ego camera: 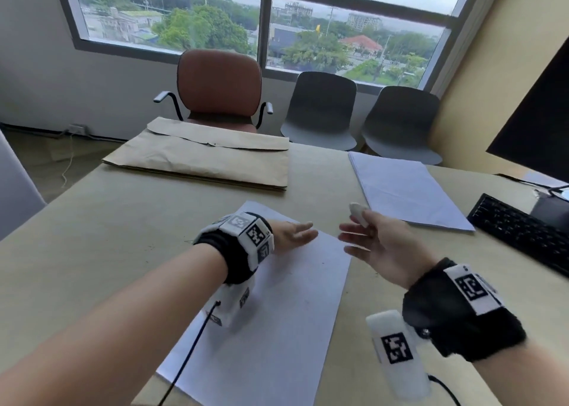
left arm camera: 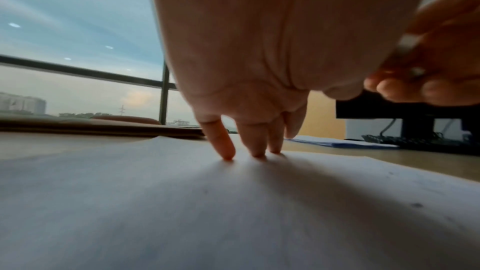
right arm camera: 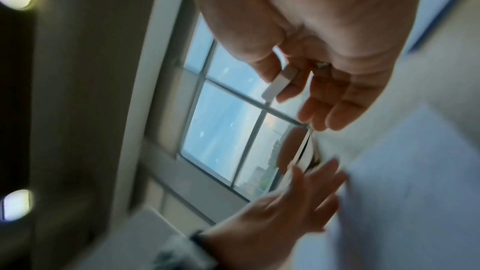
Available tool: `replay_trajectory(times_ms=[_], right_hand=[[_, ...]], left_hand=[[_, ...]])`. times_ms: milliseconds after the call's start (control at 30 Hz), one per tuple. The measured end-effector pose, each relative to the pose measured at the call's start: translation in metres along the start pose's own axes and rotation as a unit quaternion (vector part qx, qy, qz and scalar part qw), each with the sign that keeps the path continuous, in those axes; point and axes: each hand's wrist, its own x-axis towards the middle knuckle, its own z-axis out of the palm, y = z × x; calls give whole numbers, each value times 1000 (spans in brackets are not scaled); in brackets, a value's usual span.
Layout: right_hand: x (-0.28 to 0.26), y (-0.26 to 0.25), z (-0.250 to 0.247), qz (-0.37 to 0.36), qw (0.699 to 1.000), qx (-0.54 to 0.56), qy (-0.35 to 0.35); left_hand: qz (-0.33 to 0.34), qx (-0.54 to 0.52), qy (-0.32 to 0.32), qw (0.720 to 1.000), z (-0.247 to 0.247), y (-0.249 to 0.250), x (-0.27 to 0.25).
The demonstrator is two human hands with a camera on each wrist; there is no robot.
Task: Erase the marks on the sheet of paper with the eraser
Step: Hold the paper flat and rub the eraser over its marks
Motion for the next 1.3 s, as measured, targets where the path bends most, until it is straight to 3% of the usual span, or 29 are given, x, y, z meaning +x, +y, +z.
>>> replay_trajectory(times_ms=[133,233,300,367,433,500,567,600,733,800,833,900,967,1000,1067,1133,1200,1233,1300], right_hand=[[-31,33,24,116,966,210,-100],[-44,63,44,178,936,253,-166],[-43,73,50,198,933,234,-187],[-31,72,47,183,951,209,-135],[-11,62,36,119,972,201,6],[4,46,21,30,964,207,163],[8,40,14,-12,949,225,218],[5,40,16,-4,952,238,194],[-14,60,47,131,963,231,-46],[-13,65,53,157,965,193,-82],[-7,64,51,146,969,189,-55],[14,57,38,80,970,213,80],[30,44,22,-1,945,225,239],[34,40,16,-25,935,222,276],[32,38,19,-28,937,262,230],[15,46,35,48,953,291,68],[-1,57,53,108,966,218,-90],[1,62,55,119,968,187,-116],[12,60,49,99,975,197,-40]], left_hand=[[4,-55,-11,998,-2,-7,8],[18,-75,-3,997,-7,-17,20],[18,-92,-17,995,-6,-23,25],[22,-120,-23,992,-10,-17,17],[11,-148,-15,989,-11,-11,10],[5,-131,-8,991,-11,-15,12],[4,-94,-14,995,-10,-19,20],[0,-74,-14,997,-9,-22,26],[-7,-48,-4,999,-9,-8,14],[-16,-64,4,998,-6,-9,14],[-17,-56,3,998,-6,-10,13],[-9,-34,1,999,-7,-13,13],[-14,-15,-13,1000,-7,-17,15],[-14,-13,-16,1000,-7,-20,18],[-15,-10,-14,1000,-9,-15,13],[-1,-17,-10,1000,-10,-8,11],[6,-42,-4,999,-8,-3,7],[3,-43,6,999,-8,-3,8],[-5,-30,11,999,-7,-10,13]])
